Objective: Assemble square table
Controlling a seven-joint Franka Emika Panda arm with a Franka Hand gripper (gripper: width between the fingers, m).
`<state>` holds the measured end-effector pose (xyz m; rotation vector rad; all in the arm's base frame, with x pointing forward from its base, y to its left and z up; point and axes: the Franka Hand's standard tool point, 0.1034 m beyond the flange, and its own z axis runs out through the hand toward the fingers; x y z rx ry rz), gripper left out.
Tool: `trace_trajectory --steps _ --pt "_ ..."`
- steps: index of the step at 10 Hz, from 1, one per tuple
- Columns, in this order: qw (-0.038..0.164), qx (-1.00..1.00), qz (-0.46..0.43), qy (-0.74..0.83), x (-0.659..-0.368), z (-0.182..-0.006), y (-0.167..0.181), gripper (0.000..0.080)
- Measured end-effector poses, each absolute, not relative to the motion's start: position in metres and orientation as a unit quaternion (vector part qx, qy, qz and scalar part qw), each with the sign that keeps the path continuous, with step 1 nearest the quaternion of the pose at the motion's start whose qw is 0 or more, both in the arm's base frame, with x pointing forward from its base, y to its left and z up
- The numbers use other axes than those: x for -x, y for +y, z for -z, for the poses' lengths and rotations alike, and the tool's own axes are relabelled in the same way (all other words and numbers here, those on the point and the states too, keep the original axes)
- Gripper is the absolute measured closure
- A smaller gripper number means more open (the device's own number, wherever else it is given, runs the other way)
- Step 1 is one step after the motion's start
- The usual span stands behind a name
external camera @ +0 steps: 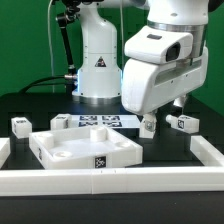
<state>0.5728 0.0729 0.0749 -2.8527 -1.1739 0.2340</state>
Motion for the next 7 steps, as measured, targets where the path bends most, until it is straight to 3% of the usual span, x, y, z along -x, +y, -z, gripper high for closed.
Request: trace_trajectory --steps 5,7 --pt "0.024 0.914 -0.070 -0.398 -0.573 -0.075 0.071 0.0150" --pt "0.021 0.880 -0.043 -0.472 -0.565 -0.079 0.053 0.0150"
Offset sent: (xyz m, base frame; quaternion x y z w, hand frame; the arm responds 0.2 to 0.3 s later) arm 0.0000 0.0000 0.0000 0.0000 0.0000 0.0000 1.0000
